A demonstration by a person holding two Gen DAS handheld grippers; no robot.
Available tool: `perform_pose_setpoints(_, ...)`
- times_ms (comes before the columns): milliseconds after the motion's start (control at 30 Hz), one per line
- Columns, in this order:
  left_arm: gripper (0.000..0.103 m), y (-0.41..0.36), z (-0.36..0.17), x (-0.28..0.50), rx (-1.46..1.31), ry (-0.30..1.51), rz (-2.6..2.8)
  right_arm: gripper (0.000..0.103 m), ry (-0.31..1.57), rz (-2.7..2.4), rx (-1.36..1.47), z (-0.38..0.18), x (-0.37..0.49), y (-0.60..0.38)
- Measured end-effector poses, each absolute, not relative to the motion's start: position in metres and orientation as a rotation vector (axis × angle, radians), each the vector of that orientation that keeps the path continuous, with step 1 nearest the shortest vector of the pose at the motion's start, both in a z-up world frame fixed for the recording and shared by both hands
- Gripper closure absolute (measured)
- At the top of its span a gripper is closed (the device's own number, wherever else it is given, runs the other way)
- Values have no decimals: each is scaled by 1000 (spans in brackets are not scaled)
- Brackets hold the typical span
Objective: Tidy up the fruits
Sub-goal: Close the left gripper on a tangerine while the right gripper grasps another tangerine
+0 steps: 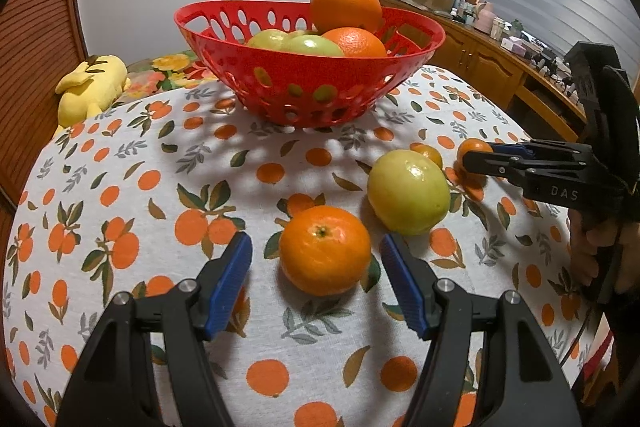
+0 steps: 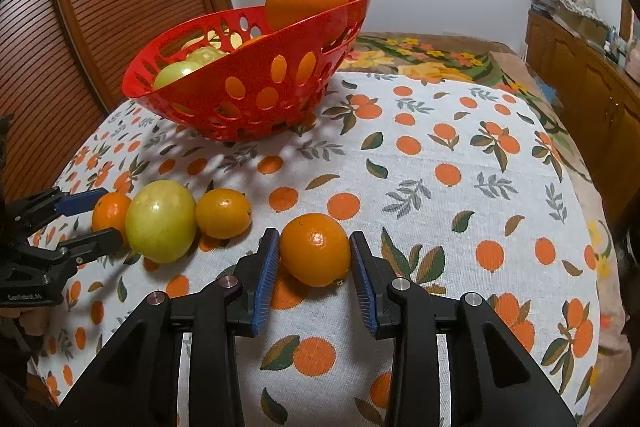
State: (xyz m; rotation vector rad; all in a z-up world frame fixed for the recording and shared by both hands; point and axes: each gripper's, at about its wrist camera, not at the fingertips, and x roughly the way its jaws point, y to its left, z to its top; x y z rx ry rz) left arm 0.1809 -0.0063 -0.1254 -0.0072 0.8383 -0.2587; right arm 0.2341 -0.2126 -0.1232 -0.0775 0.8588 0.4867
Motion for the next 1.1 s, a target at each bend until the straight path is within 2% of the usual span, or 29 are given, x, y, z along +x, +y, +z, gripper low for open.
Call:
perform_pose_setpoints(133, 42, -8, -127, 181, -2, 848, -271, 68, 858, 498, -79, -124, 233, -212)
perform_pose_setpoints(300, 57, -9, -129, 182, -1, 856, -276, 68, 857, 494, -88, -124, 233, -211)
perform_pose_setpoints(800, 58, -9, -117, 172, 3, 797, -273, 68, 846, 500, -86, -122, 232, -211)
perform_pose_setpoints(1100, 58, -3, -73, 168, -13, 695, -266, 68, 782, 531, -73, -96, 222, -208)
